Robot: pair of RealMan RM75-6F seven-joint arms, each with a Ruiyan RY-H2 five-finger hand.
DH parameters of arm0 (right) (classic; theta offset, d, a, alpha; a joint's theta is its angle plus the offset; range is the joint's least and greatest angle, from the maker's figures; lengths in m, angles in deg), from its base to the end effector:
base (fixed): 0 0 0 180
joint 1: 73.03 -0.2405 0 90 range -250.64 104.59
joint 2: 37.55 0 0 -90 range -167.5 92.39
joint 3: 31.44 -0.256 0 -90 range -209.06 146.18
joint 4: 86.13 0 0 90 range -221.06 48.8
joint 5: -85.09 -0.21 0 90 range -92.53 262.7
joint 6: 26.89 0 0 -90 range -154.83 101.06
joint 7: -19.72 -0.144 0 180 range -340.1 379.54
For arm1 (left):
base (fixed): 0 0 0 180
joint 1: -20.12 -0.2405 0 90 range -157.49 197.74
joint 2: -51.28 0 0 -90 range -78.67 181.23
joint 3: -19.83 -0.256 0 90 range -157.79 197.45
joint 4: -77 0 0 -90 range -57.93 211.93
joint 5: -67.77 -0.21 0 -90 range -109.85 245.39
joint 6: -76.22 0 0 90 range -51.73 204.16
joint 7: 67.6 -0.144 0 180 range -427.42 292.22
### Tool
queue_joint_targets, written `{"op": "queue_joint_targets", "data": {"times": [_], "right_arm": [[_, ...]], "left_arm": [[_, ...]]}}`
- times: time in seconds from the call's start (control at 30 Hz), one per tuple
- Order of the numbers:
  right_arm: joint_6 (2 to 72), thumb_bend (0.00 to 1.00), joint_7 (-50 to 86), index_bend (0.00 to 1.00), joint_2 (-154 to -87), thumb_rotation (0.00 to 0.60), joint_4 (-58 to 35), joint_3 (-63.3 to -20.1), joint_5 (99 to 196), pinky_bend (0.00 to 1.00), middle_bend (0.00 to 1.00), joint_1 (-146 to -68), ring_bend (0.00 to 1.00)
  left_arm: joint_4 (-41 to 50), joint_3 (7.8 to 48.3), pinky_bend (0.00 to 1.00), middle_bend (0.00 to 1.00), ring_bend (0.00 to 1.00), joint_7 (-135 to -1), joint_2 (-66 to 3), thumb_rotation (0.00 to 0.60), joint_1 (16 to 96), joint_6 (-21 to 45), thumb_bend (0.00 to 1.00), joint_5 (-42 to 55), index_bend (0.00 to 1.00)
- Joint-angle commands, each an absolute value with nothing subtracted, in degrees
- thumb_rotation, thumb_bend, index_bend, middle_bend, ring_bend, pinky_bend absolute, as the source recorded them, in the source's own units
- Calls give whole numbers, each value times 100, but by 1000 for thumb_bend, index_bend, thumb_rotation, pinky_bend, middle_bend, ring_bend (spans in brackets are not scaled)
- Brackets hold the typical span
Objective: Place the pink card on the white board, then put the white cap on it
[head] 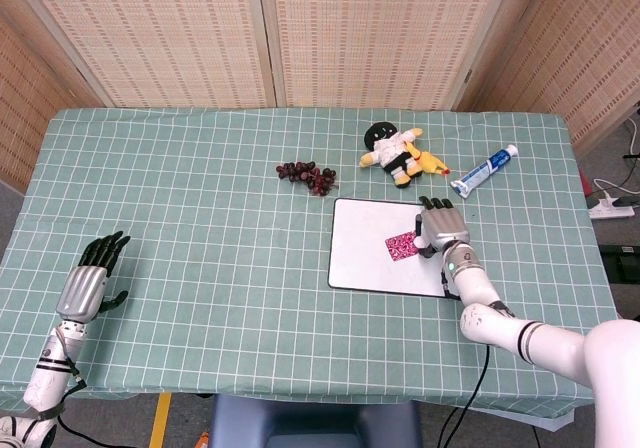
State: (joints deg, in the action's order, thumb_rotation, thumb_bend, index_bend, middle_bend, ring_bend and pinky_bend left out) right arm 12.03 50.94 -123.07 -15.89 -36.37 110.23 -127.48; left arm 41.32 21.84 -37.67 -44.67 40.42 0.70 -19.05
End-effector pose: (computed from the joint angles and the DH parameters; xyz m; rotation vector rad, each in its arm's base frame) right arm -0.2181 -0.4117 0.0048 1.7142 -1.1487 0.4081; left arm -0.3666 0.2891 0.0613 -1.4986 -0.9441 -1.0246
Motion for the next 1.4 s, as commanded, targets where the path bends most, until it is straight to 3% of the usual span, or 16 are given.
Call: {"op": "queue_joint_targets", "data": {"times": [0.03,0.63,0.8,1.03,1.2,1.4], "right_arm": [[1165,319,5134,517,-12399,600,-1693,-3589,10946,0,0,-12806,0],[1090,315,5165,488,-12623,600,-1897,-3533,10753,0,0,-13007,0],[1062,90,5059,395,-12628,600,-1886,-3562,10907,0,0,-13013,0],[1057,58,4893,340,-12585,600,-1875,-3566,11152,0,0,-12963,0],[1385,57,4820,351,-12233,600,-1442,-3593,11397,0,0,-12860,0],[2305,56,4495,350,-11265,600,-351,-3458,12056,0,0,-12237,0]], "left_arm": [[4134,2183,0,0,0,-3771,-4467,600,4040,66,191,-1907,0],[4132,2200,0,0,0,-3721,-4454,600,4041,60,190,-1895,0],[4141,2202,0,0,0,-3699,-4451,600,4039,43,190,-1898,0],[4152,2201,0,0,0,-3673,-4453,600,4035,34,189,-1901,0],[4179,2192,0,0,0,-3666,-4462,600,4043,56,189,-1908,0],[4203,2190,0,0,0,-3671,-4476,600,4054,77,189,-1908,0]]}}
